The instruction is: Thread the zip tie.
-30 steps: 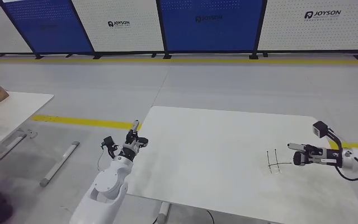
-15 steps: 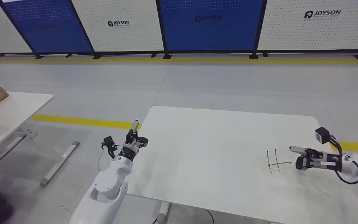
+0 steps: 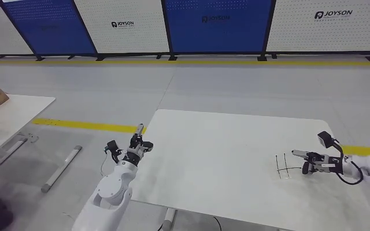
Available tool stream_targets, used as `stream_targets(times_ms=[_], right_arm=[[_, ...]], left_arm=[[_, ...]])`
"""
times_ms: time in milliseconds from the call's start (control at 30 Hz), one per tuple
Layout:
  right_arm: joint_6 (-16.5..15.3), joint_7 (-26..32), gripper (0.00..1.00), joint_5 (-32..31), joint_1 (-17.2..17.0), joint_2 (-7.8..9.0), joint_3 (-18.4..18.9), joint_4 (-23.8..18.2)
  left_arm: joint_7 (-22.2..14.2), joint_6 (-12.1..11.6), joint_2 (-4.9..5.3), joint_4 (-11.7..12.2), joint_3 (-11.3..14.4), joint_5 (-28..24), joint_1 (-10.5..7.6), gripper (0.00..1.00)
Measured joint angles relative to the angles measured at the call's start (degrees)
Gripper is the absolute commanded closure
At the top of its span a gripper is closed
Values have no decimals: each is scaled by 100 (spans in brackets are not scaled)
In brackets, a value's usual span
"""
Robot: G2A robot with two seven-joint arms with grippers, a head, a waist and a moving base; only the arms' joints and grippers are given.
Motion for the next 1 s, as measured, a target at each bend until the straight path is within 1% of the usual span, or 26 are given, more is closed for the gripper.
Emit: stream_targets(times_ms=[100, 167, 233, 367, 467, 500, 533, 567, 633, 667, 700, 767, 800, 867, 1000], right_arm=[[0, -4, 0, -6, -8, 0, -5, -11], [0, -62, 0, -107, -123, 13, -13, -214], [0, -71, 0, -125, -228, 58, 57, -397], [0, 15, 0, -158, -348, 137, 188, -559], [0, 47, 39, -165, -414, 180, 272, -616], [0, 45, 50, -172, -427, 188, 292, -624], [0, 40, 52, -181, -441, 198, 315, -631], [0, 39, 56, -183, -449, 204, 331, -632], [0, 44, 67, -183, -461, 216, 367, -631], [3, 47, 71, -179, -464, 220, 382, -627], [9, 50, 71, -175, -466, 223, 395, -623], [40, 54, 66, -173, -467, 226, 417, -611], [61, 57, 66, -172, -467, 225, 423, -604], [150, 68, 71, -151, -461, 215, 433, -578], [265, 20, 70, -206, -434, 177, 397, -554]], left_arm=[[0, 0, 0, 0, 0, 0, 0, 0], [0, 0, 0, 0, 0, 0, 0, 0], [0, 0, 0, 0, 0, 0, 0, 0], [0, 0, 0, 0, 0, 0, 0, 0], [0, 0, 0, 0, 0, 0, 0, 0], [0, 0, 0, 0, 0, 0, 0, 0], [0, 0, 0, 0, 0, 0, 0, 0], [0, 0, 0, 0, 0, 0, 0, 0], [0, 0, 0, 0, 0, 0, 0, 0], [0, 0, 0, 0, 0, 0, 0, 0], [0, 0, 0, 0, 0, 0, 0, 0], [0, 0, 0, 0, 0, 0, 0, 0], [0, 0, 0, 0, 0, 0, 0, 0], [0, 0, 0, 0, 0, 0, 0, 0], [0, 0, 0, 0, 0, 0, 0, 0]])
